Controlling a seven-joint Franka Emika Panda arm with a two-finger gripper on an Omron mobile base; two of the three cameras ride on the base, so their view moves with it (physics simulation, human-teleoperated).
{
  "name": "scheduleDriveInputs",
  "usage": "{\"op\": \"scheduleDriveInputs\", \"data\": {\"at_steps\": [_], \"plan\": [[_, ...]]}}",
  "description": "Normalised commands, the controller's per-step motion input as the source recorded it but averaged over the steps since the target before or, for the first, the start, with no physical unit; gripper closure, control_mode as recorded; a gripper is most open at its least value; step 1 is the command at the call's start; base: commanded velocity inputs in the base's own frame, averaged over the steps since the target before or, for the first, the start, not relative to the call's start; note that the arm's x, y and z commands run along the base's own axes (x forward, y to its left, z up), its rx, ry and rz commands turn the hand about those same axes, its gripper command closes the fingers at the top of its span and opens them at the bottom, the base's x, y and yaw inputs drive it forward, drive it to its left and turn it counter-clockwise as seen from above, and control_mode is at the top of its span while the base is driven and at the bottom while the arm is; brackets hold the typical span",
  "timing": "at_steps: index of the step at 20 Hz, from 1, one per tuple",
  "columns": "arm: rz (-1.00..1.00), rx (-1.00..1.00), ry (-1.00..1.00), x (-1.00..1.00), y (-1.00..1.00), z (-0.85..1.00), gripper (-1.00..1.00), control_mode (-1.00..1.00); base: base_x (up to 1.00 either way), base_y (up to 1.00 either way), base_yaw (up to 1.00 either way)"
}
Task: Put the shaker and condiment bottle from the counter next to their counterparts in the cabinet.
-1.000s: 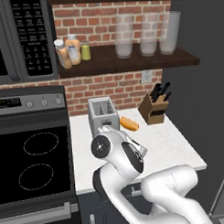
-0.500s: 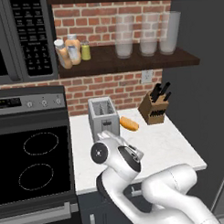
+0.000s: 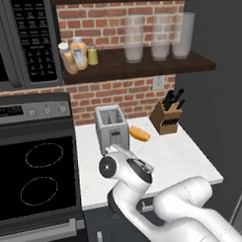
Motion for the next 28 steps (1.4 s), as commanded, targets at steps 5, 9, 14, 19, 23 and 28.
{"op": "scheduleDriveInputs", "data": {"at_steps": [5, 9, 14, 19, 23, 28], "plan": [[-0.01, -0.01, 0.05, 0.16, 0.0, -0.08, -1.0, -1.0, 0.0, 0.0, 0.0], [0.0, -0.03, 0.05, 0.32, 0.0, -0.07, -1.0, -1.0, 0.0, 0.0, 0.0], [0.0, -0.06, 0.02, 0.27, 0.0, -0.26, -1.0, -1.0, 0.0, 0.0, 0.0], [0.0, -0.07, 0.0, 0.12, 0.02, -0.3, -1.0, -1.0, 0.0, 0.0, 0.0], [0.0, -0.05, 0.01, 0.06, 0.08, -0.21, -1.0, -1.0, 0.0, 0.0, 0.0], [0.0, -0.03, 0.0, 0.15, 0.02, -0.13, -1.0, -1.0, 0.0, 0.0, 0.0]]}}
